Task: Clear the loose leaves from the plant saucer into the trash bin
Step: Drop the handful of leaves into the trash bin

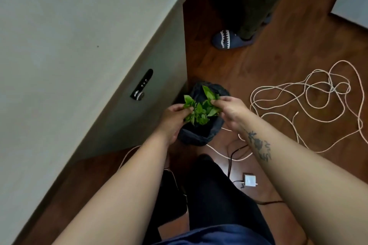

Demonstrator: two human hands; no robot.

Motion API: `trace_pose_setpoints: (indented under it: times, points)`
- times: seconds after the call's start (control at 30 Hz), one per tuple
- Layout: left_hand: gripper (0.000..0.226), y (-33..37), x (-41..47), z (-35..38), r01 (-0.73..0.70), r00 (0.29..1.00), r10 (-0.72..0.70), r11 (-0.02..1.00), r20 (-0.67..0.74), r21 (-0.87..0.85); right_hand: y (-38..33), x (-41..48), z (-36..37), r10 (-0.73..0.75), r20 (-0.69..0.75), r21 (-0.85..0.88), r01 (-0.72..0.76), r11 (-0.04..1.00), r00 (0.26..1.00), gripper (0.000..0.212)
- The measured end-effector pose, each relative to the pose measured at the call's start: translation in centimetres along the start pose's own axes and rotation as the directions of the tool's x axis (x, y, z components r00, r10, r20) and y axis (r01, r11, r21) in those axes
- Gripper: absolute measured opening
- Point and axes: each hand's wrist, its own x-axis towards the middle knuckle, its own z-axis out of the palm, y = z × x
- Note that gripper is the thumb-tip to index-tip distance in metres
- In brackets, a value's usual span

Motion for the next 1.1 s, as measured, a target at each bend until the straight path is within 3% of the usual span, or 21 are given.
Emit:
trace_pose_setpoints:
  times: [0.13, 0.2, 0.27, 0.37, 0.5, 0.67, 0.97, 1.1]
  points:
    - [0.008, -2.5, 2.7, 0.1, 0.039, 0.999, -0.041, 0.995, 0.025, 0.086, 3.0, 3.8, -0.8, 0.049, -0.034, -0.110, -0.053, 0.992, 0.998, 0.011]
    - [0.026, -3.1, 3.7, 0.1, 0.069, 0.997, -0.076, 0.973, 0.021, 0.222, 3.9, 5.3, -1.1, 0.075, -0.043, -0.156, -0.081, 0.984, 0.996, 0.038]
    - [0.040, -3.4, 4.4, -0.1, 0.085, 0.996, -0.091, 0.946, 0.003, 0.312, 4.4, 5.6, -1.4, 0.078, -0.061, -0.180, -0.088, 0.980, 0.995, 0.049]
    - [0.038, -3.1, 3.7, -0.3, 0.051, 0.999, -0.047, 0.943, -0.019, 0.329, 4.3, 5.0, -1.9, 0.052, -0.108, -0.239, -0.077, 0.968, 0.993, 0.038]
    - [0.007, -0.2, 0.4, -0.2, -0.027, 0.999, 0.035, 0.944, -0.020, 0.329, 1.6, 1.5, -1.7, -0.007, -0.118, -0.287, -0.027, 0.957, 0.993, 0.007]
    - [0.017, 6.1, -5.3, 0.8, -0.093, 0.995, 0.102, 0.932, -0.009, 0.349, -4.9, -5.1, -0.4, -0.108, -0.067, -0.314, 0.082, 0.946, 0.992, 0.017]
    - [0.010, 16.6, -13.8, -0.5, -0.243, 0.961, 0.273, 0.917, -0.053, 0.316, -15.0, -13.5, 4.5, -0.263, 0.106, -0.363, 0.283, 0.888, 0.959, 0.008]
    - [0.005, 18.7, -16.7, -4.7, -0.283, 0.932, 0.329, 0.924, -0.155, 0.258, -16.8, -15.3, 9.0, -0.303, 0.209, -0.420, 0.365, 0.831, 0.930, 0.001]
